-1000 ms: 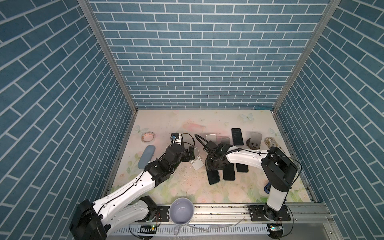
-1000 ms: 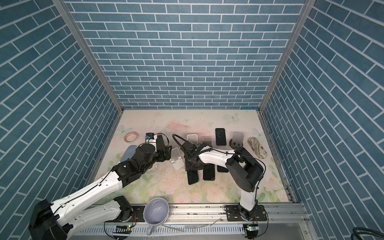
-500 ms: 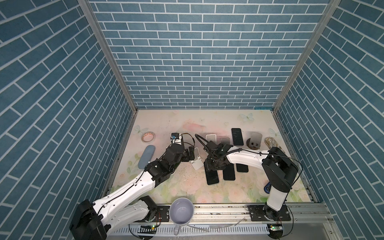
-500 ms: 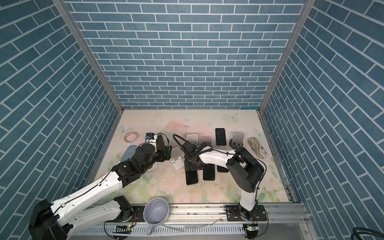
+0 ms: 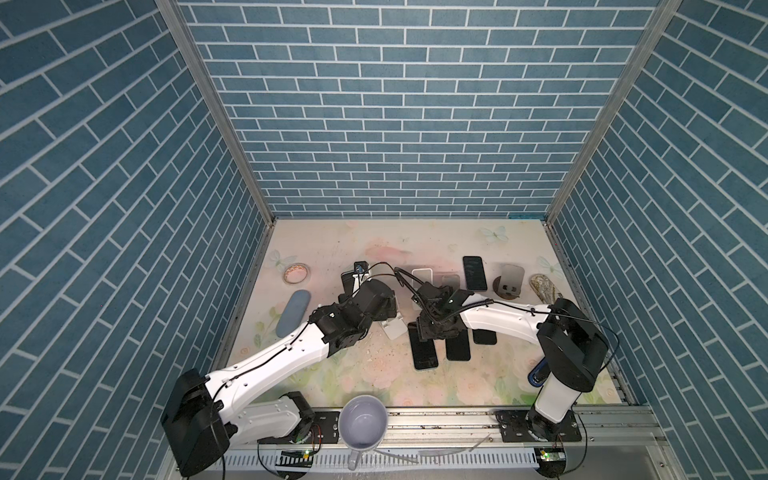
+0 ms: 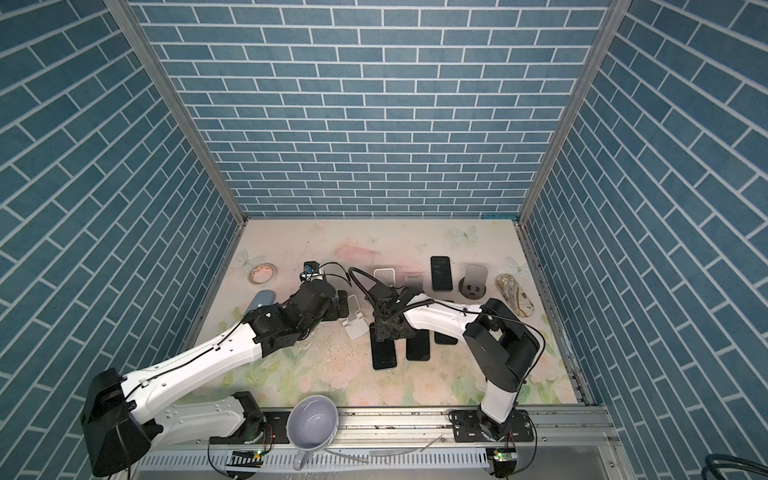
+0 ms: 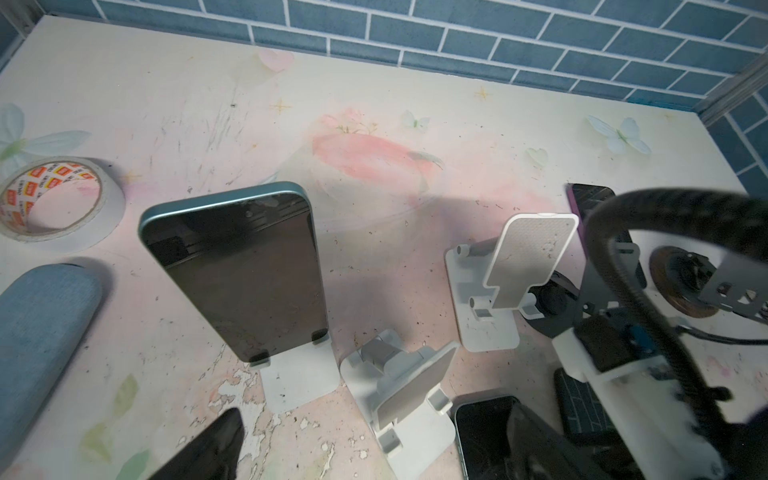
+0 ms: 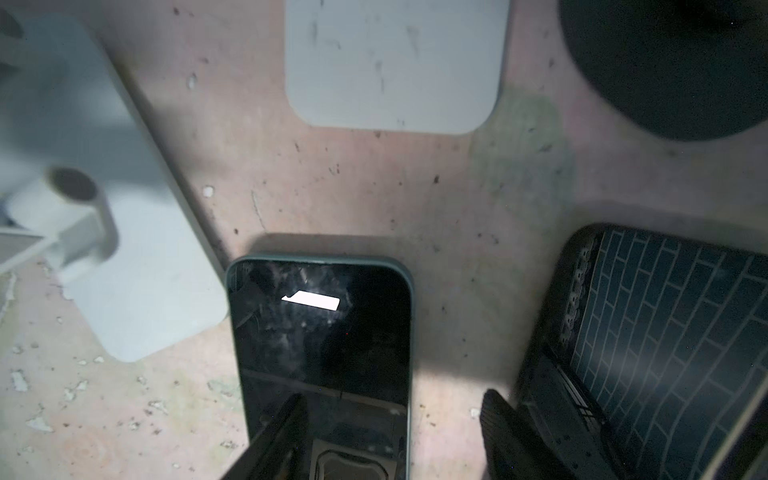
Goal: Remove the phone from the phone stand
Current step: 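Open the right gripper and raise it while the left arm reaches toward the stands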
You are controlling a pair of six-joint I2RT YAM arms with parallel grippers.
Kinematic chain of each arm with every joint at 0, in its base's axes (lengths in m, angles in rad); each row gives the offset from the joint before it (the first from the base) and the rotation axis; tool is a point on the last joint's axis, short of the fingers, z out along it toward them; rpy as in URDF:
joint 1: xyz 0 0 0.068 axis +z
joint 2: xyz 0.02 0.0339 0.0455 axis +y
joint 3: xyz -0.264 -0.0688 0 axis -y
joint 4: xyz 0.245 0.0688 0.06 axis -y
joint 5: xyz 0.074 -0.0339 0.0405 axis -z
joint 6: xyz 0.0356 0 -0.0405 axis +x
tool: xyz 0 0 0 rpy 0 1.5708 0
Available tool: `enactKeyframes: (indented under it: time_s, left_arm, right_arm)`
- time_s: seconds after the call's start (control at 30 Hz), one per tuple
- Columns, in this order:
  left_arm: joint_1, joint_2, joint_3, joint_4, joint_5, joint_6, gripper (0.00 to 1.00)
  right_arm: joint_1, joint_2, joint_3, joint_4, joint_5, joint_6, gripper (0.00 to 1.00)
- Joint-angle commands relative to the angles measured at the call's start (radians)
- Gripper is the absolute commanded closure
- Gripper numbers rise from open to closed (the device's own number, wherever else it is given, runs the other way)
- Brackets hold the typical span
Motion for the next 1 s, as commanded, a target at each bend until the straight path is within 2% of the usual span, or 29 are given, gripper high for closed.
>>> enactKeyframes:
  time_s: [0.0,0.13,0.37,0.63,0.8,0.97]
  left_arm:
    - [-0.042,0.024,0.032,-0.117,-0.1,-0.126,0.0]
    - [-0.106,0.076,0.115,-0.211,-0.197,-0.204,0.0]
    - [-0.166,0.209,0.225,-0.346,-0.257,-0.36,0.0]
    - [-0.193,0.284,0.25,-0.312,-0.269,-0.525,0.0]
    - [-0.192,0.33,0.278,-0.292,-0.28,-0.545,0.0]
    - [-0.169,0.401,0.319,-0.286,-0.226,-0.54,0.0]
  right_arm:
    - [-0.006,-0.099,-0.019,-0.019,0.105,-0.052,0.33]
    - [-0.019,-0.208,-0.035,-0.017,0.181,-0.081,0.33]
    - [-0.066,-0.389,-0.079,-0.015,0.28,-0.121,0.34]
    - [-0.149,-0.612,-0.142,0.003,0.344,-0.17,0.35]
    - [-0.173,-0.655,-0.174,-0.001,0.338,-0.192,0.35]
    - [-0.193,-0.669,-0.207,0.015,0.309,-0.197,0.35]
